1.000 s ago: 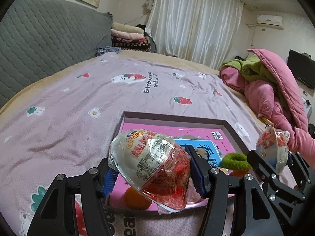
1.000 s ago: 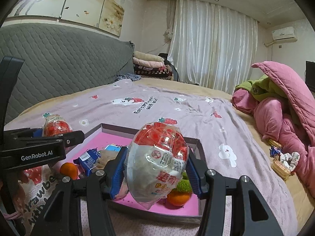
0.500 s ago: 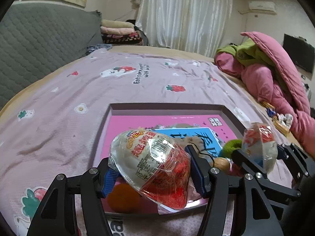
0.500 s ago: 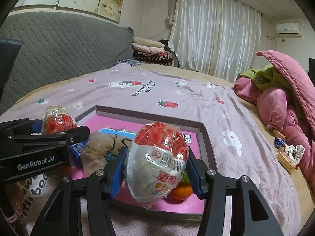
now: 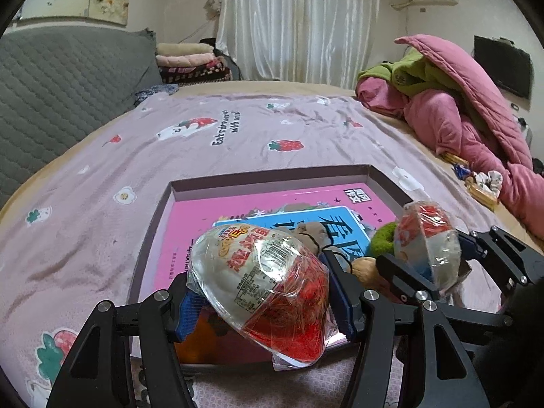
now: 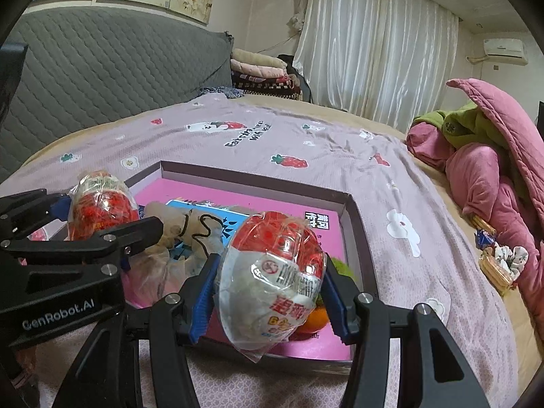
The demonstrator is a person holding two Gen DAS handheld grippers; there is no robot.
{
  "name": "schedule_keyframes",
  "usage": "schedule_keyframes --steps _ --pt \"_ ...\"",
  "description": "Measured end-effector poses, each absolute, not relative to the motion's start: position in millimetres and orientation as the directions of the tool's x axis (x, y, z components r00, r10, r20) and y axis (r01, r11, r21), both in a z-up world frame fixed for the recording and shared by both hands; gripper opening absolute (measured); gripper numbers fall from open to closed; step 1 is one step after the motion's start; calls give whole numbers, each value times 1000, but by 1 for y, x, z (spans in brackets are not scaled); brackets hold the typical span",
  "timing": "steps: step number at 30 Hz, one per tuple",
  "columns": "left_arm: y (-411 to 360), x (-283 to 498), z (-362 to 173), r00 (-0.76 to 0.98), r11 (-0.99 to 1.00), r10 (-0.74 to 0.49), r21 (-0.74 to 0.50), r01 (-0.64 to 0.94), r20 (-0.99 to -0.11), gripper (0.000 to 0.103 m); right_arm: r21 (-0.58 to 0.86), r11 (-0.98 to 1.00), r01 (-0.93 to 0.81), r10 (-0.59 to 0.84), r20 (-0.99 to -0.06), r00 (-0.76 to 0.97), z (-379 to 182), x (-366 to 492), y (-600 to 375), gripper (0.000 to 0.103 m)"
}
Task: Organize objects
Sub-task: 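Lower both eggs into the tray with the left and right grippers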
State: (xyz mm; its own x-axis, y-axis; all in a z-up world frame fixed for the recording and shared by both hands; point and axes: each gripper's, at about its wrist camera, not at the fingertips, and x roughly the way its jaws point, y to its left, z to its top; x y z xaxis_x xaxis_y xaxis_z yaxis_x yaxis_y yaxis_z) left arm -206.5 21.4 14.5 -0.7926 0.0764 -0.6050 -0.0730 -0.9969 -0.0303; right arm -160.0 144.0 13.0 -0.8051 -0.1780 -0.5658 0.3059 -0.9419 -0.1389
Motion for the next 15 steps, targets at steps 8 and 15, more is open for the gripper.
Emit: schedule_keyframes --steps 8,15 --pt "26 -209 10 -782 -996 74 -7 -89 -619 65 -205 -922 330 -159 -575 -803 6 -157 135 56" --pt "24 -212 9 -776 -996 82 -26 -84 -625 65 -212 -922 324 -153 -569 -808 7 -156 135 56"
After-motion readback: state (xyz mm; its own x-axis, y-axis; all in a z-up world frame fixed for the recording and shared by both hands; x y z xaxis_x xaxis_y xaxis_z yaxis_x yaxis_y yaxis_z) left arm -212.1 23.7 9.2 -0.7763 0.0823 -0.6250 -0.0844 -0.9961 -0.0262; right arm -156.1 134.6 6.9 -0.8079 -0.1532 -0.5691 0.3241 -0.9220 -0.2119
